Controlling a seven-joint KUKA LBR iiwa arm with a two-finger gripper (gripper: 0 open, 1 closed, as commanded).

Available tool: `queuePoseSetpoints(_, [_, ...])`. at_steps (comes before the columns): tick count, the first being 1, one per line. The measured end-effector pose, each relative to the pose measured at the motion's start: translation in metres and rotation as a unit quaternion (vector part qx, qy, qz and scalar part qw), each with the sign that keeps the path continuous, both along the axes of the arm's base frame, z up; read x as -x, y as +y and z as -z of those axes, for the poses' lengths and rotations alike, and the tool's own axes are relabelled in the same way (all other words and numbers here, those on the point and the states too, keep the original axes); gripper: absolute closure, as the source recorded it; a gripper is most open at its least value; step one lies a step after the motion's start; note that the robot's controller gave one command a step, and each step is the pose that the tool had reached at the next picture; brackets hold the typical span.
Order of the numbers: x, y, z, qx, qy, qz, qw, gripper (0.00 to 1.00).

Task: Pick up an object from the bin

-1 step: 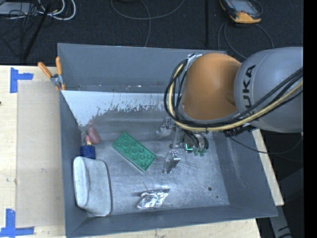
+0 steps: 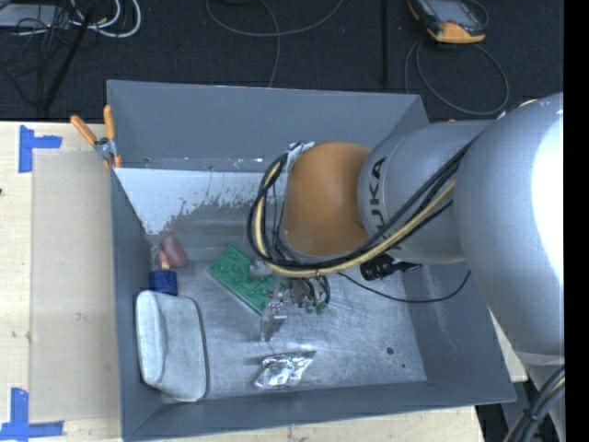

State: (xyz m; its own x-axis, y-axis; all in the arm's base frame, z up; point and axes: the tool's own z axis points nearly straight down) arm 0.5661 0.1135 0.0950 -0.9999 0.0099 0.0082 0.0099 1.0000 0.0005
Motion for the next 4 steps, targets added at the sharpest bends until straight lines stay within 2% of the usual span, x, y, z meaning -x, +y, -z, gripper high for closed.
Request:
queuePoseSetpoints(1, [-0.002,-0.002,-0.005,0.000,-0.0035,0.002,1.0000,1.00])
queuePoseSetpoints(2, [-0.005,0.014,-0.102,-0.001,-0.0082,0.002,1.0000,1.00])
queuePoseSetpoints(3, [-0.004,0.014,-0.097,0.000,-0.0042,0.003,1.0000,0.00])
queuePoseSetpoints(4, [0.004,-0.020,0.018,-0.004,-0.0156,0.024,0.9996,0.00])
